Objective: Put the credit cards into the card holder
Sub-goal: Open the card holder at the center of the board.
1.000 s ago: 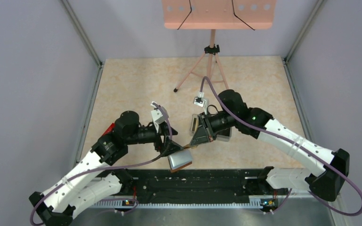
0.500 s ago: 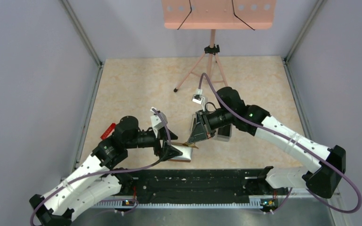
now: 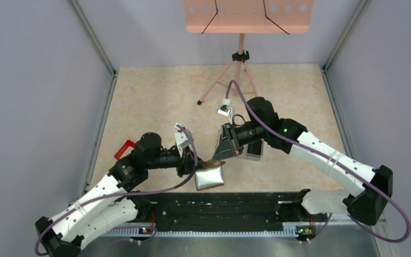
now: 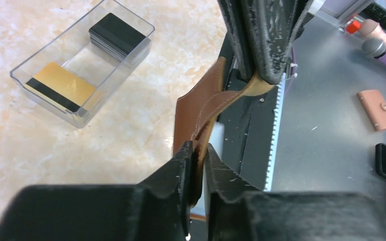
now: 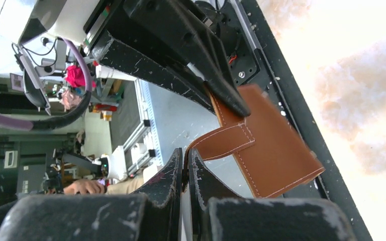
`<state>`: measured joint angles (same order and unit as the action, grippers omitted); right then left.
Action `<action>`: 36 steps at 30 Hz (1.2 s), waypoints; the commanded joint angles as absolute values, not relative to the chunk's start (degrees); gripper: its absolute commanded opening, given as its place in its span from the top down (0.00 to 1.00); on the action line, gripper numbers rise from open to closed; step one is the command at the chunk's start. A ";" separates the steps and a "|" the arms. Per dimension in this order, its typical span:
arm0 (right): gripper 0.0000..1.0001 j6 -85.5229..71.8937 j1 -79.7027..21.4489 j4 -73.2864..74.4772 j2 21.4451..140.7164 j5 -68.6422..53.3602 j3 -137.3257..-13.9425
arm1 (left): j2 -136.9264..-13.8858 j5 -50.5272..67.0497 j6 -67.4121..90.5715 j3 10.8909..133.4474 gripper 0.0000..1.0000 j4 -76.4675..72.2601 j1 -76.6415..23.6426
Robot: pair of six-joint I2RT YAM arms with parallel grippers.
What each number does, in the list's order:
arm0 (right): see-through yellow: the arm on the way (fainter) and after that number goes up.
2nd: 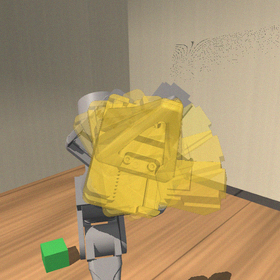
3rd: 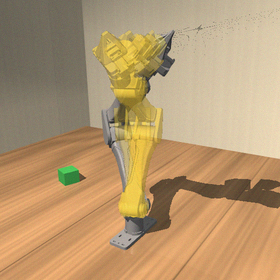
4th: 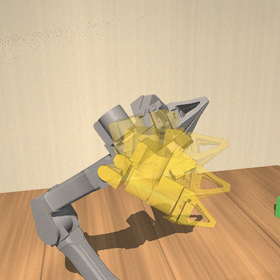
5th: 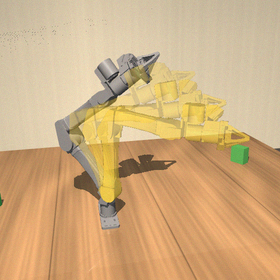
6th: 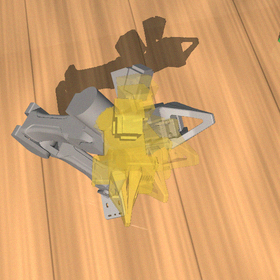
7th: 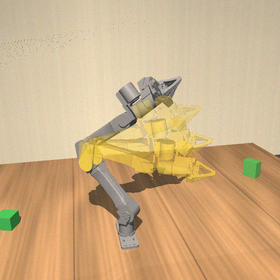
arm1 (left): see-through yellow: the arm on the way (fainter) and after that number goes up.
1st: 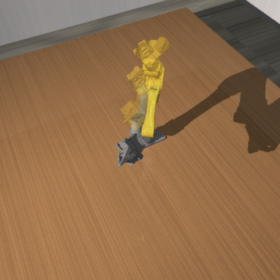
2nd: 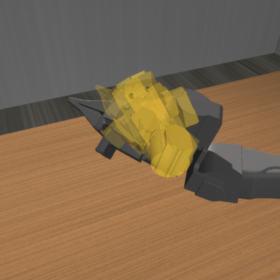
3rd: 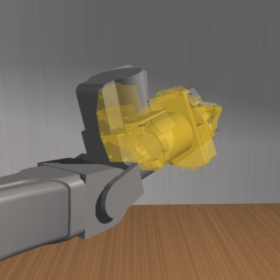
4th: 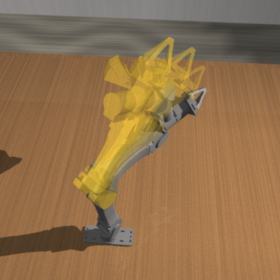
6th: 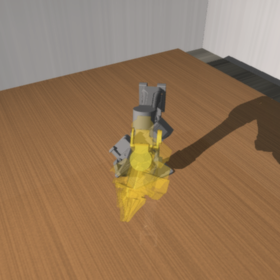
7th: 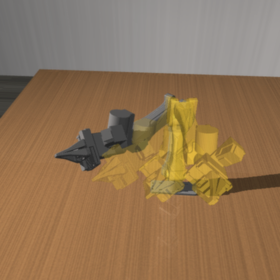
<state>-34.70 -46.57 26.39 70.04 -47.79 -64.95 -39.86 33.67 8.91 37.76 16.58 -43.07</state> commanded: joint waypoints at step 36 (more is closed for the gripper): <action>0.61 -37.19 -39.72 7.76 60.58 -56.23 -49.33 | -44.82 38.63 38.50 42.08 1.00 0.48 -43.24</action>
